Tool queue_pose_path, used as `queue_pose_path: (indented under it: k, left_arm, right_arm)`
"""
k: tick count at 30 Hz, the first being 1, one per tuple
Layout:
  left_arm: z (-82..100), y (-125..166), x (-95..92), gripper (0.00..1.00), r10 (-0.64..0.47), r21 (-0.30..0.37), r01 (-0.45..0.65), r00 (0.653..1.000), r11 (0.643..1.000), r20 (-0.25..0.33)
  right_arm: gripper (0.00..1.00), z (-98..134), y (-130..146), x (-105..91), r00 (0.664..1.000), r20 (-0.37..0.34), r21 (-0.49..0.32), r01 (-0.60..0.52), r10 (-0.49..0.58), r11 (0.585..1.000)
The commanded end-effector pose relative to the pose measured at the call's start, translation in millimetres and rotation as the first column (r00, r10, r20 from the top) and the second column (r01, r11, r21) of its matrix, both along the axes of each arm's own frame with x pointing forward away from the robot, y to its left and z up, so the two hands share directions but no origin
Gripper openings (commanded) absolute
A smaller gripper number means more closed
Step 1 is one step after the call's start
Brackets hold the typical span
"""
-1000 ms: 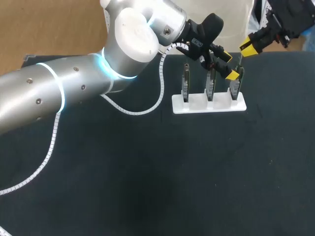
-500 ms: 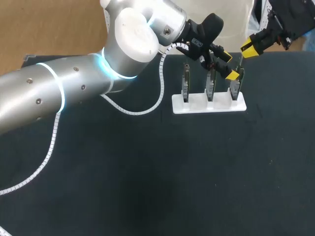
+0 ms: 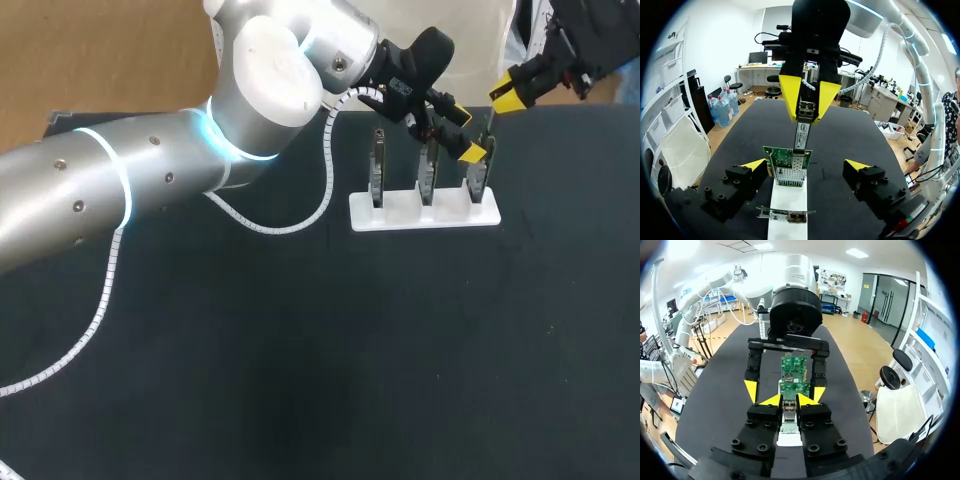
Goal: Pick up the optical module with the left hand, and insert it into the network port with the right hand.
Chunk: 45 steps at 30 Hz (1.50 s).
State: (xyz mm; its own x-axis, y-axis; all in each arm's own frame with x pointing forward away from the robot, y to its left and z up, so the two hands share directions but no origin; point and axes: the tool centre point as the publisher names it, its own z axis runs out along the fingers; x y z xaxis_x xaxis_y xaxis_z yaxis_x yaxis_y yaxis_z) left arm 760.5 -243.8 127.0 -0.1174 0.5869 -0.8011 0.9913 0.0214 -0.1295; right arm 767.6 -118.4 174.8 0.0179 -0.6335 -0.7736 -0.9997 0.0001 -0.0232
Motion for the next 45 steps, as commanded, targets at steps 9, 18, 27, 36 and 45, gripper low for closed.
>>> queue_pose_path:
  k: [9,18,27,36,45]
  left_arm:
    - [0.8,-1.2,2.2,1.00,-0.003,0.006,0.003,1.000,1.000,-0.004]
    - [0.8,-1.2,2.2,1.00,-0.003,0.006,0.003,1.000,1.000,-0.004]
    - [0.8,-1.2,2.2,1.00,-0.003,0.006,0.003,1.000,1.000,-0.004]
    - [0.8,-1.2,2.2,1.00,-0.003,0.006,0.003,1.000,1.000,-0.004]
    - [0.8,-1.2,2.2,1.00,-0.003,0.006,0.003,1.000,1.000,-0.004]
  right_arm:
    - [0.00,-5.4,0.9,4.4,1.000,-0.011,-0.010,-0.007,0.007,1.000]
    - [0.00,-8.5,-2.2,3.0,1.000,-0.021,-0.022,-0.003,0.003,1.000]
    - [0.00,-13.5,-0.9,1.7,0.999,-0.038,-0.021,-0.003,0.003,1.000]
    - [0.45,-16.5,0.0,1.0,0.999,-0.048,-0.019,0.001,-0.002,1.000]
    - [1.00,-12.9,-1.2,-0.7,0.999,-0.039,-0.009,0.015,-0.016,1.000]
